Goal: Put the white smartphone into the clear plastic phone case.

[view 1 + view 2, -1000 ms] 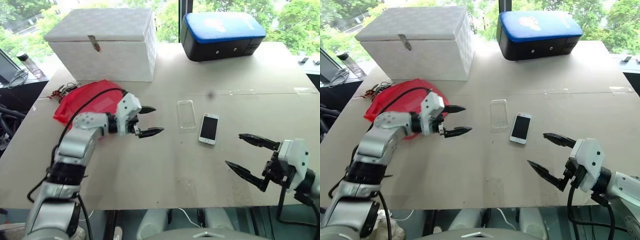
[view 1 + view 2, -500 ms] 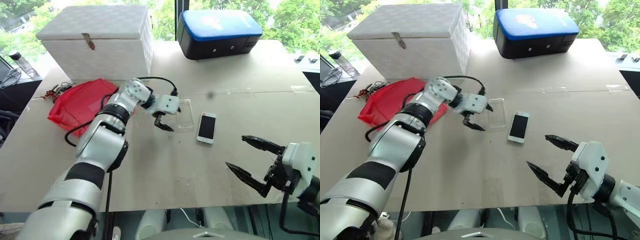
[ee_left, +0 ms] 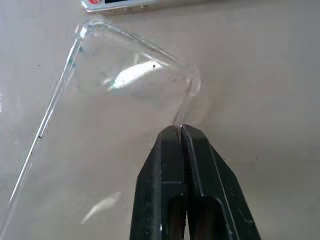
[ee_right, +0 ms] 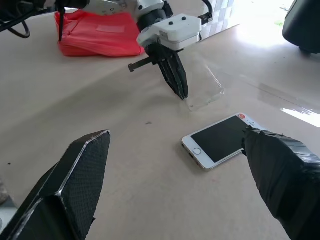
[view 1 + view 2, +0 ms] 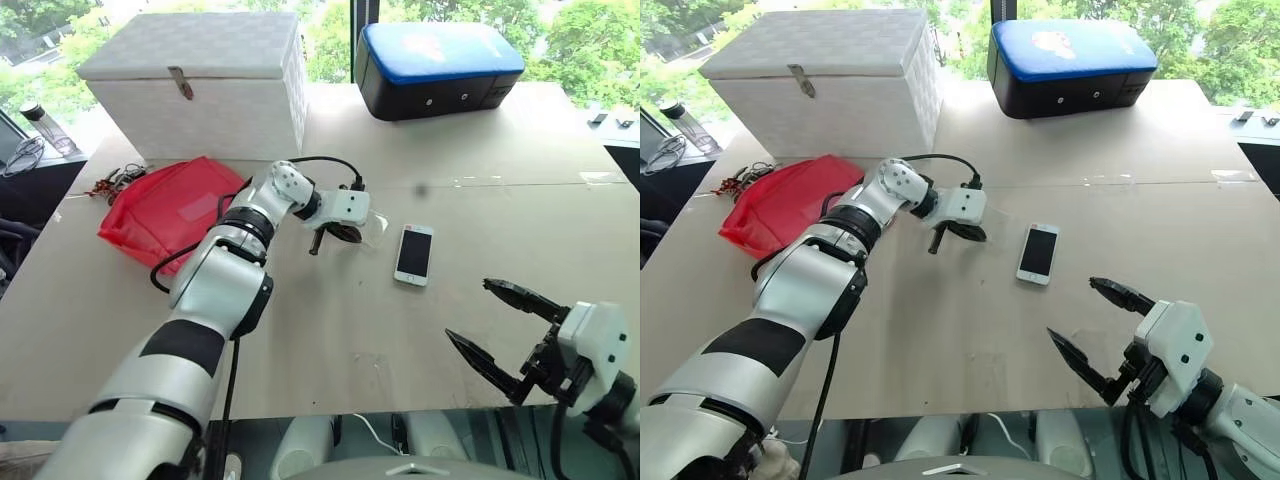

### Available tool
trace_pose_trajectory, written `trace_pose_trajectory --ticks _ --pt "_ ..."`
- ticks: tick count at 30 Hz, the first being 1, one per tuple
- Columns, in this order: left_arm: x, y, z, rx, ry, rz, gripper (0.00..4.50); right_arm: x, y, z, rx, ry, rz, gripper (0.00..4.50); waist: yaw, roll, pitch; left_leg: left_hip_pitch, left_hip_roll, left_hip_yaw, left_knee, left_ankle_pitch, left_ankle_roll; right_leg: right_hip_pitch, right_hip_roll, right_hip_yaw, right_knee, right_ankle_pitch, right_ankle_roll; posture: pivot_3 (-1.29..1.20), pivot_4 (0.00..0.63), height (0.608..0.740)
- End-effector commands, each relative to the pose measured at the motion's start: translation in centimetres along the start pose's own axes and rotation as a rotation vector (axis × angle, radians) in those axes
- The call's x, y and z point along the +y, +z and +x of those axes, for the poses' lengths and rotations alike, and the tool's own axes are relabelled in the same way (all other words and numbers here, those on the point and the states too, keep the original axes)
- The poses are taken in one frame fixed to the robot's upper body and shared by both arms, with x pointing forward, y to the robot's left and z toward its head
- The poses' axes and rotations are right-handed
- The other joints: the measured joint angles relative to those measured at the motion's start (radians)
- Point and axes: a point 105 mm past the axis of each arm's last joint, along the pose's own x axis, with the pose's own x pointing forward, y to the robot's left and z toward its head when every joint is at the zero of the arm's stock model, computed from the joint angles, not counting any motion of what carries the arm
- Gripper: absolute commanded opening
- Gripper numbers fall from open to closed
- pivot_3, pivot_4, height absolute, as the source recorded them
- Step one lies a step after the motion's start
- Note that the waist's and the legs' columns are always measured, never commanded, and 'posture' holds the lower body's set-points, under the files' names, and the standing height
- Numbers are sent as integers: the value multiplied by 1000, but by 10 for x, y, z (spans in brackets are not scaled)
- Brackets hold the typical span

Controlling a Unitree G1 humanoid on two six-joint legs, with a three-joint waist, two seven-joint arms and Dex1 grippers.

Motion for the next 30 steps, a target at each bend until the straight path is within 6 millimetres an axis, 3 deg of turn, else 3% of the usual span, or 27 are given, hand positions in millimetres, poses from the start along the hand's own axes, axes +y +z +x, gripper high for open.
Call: trace_pose_trajectory --ticks 1,7,12,17,22,25,30 --pt "3 15 -9 -109 -31 -127 39 6 11 4 -42 27 -24 4500 0 0 0 0 0 0 0 0 0 0 0 -1 0 0 0 0 150 740" --pt "-4 19 -20 -144 -107 -254 39 4 12 12 -43 69 -33 4500 -10 0 0 -1 0 -1 0 0 0 0 0 -1 0 0 0 0 150 740" --pt "-34 -12 -8 -6 -43 -289 39 -2 7 17 -17 83 -37 4500 -28 1 -1 1 1 -1 -1 0 0 0 -1 3 0 0 0 0 150 740" --pt "-54 7 14 -98 6 -344 39 -10 0 27 10 40 39 4500 -5 3 -2 0 1 -4 0 0 0 1 -5 5 -1 0 0 0 150 740" --pt "-67 20 19 -118 -13 -331 39 -19 -8 38 35 -10 109 4500 13 3 -2 0 0 -4 0 0 0 1 -5 4 -1 0 0 0 150 740" --pt "-66 25 12 -155 19 -374 846 -35 -18 46 83 -89 109 4500 9 3 -2 0 0 -4 0 0 0 0 -5 5 -1 0 0 0 150 740" --pt "-66 38 -6 -264 71 -408 3386 -38 -33 75 131 -99 107 4500 1 4 -2 0 1 -3 -1 0 0 -1 -5 5 0 0 0 0 150 740"
